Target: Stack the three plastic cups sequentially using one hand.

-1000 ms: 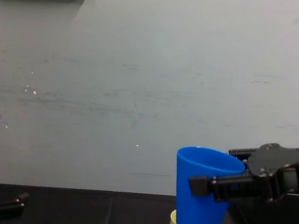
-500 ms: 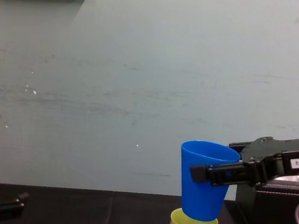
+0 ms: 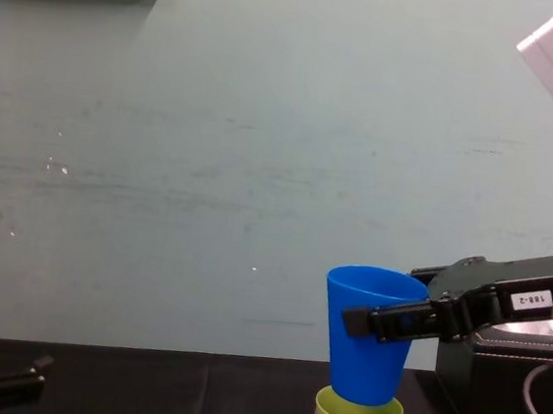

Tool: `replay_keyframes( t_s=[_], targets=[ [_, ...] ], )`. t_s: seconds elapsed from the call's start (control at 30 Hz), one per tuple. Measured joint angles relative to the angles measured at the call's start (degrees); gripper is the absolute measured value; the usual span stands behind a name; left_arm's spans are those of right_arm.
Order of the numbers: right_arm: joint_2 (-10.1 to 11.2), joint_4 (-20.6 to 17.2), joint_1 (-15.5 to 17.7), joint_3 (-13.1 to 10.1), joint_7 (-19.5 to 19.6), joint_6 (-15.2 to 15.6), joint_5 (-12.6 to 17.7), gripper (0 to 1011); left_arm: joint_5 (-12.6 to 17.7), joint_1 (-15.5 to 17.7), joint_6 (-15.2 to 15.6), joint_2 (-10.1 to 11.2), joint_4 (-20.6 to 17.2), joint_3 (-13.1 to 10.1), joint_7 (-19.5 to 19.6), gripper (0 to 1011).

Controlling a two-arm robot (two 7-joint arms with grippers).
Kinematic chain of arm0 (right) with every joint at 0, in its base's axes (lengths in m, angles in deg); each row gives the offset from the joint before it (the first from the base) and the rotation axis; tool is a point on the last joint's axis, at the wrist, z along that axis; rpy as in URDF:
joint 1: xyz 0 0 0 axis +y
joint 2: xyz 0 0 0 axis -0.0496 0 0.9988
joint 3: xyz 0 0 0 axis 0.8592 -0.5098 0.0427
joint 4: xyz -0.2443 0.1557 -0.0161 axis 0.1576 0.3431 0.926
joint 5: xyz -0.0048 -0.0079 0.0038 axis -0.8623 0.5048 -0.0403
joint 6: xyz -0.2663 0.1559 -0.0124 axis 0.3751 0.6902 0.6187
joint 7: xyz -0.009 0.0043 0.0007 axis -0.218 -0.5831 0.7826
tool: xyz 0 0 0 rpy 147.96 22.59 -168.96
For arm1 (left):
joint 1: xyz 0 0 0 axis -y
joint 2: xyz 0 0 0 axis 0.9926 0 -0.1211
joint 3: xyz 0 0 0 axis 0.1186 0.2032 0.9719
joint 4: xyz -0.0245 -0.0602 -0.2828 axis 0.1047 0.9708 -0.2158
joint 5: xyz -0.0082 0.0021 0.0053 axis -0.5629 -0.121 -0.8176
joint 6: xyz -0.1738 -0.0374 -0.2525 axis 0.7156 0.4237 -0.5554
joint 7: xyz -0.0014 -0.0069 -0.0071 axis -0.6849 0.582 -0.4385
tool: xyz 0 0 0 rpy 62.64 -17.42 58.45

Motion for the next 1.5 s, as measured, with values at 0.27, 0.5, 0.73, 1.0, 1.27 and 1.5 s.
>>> replay_keyframes(
  t_s=[0.27, 0.5, 0.73, 1.0, 1.27, 1.5],
  targets=[
    [-0.67, 1.56, -0.76, 0.23, -0.03, 0.16, -0.59, 724, 0.00, 0.00, 0.00, 0.00, 0.00, 0.00, 0.00, 1012],
    [-0.93, 2.01, -0.84, 0.32, 0.00, 0.42, -0.83, 726, 0.00, 0.00, 0.00, 0.00, 0.00, 0.00, 0.00, 1011],
    [-1.50, 2.98, -1.11, 0.57, -0.03, 0.42, -1.28, 726, 0.00, 0.00, 0.00, 0.00, 0.00, 0.00, 0.00, 1011],
    [-1.89, 3.58, -1.23, 0.63, -0.04, 0.31, -1.69, 724, 0.00, 0.00, 0.00, 0.00, 0.00, 0.00, 0.00, 1011],
    [-2.25, 4.27, -1.34, 0.64, -0.04, 0.29, -2.05, 726, 0.00, 0.00, 0.00, 0.00, 0.00, 0.00, 0.00, 1012],
    [-2.79, 5.26, -1.51, 0.87, -0.44, 0.03, -2.38, 726, 0.00, 0.00, 0.00, 0.00, 0.00, 0.00, 0.00, 1011]
  ],
)
